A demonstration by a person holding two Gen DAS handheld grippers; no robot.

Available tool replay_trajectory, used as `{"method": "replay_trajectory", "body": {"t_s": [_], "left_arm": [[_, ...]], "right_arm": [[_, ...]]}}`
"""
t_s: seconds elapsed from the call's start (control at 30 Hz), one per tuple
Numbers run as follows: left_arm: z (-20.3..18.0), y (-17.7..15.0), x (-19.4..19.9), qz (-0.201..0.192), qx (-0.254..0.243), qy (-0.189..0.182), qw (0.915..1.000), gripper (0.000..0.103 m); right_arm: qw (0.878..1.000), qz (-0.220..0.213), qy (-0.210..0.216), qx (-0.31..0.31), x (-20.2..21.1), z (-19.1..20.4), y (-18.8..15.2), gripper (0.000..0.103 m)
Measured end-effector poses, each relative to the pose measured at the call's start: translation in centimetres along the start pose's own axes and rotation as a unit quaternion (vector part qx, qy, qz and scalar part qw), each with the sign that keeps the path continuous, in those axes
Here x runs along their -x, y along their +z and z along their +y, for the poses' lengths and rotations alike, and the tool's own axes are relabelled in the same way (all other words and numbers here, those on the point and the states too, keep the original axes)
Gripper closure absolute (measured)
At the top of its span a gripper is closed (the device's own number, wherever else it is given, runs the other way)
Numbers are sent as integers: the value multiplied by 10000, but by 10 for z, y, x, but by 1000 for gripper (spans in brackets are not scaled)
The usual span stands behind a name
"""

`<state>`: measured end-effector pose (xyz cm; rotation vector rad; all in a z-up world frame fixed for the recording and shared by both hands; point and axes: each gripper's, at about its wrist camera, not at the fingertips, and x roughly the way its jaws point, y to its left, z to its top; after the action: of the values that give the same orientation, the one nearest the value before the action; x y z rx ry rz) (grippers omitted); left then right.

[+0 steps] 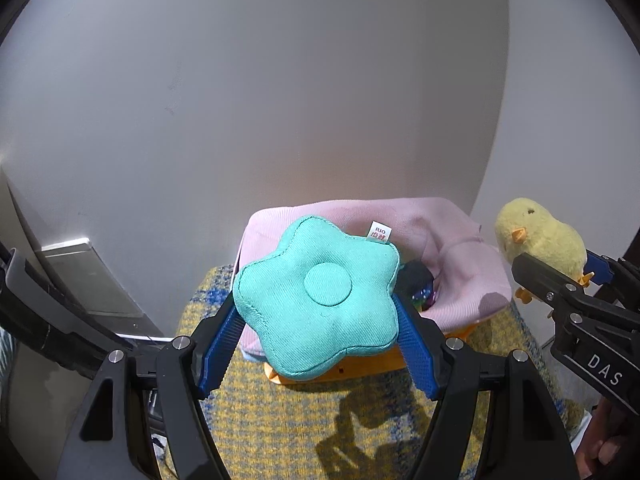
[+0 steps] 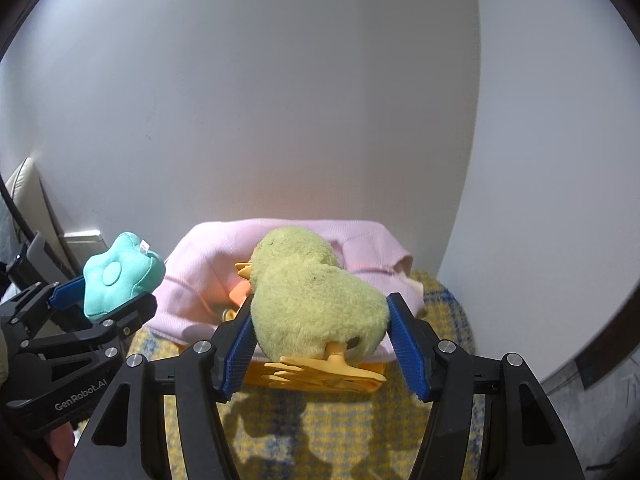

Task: Organize objects
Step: 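Lift the chick and star cushion into the crate and open both tools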

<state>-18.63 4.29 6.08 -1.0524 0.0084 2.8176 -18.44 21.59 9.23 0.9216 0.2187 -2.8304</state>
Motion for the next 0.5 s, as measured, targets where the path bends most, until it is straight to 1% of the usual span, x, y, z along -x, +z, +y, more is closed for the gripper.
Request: {"method": "replay_trajectory", "body": {"t_s": [0.2, 0.5], "left_arm": [[2, 16, -22, 33, 20, -19, 10000, 31], [7, 28, -54, 163, 63, -65, 9998, 30]], "right_arm": [[10000, 20, 6, 32, -20, 2, 17, 41], [9998, 194, 38, 5, -54, 2, 28, 41]]}}
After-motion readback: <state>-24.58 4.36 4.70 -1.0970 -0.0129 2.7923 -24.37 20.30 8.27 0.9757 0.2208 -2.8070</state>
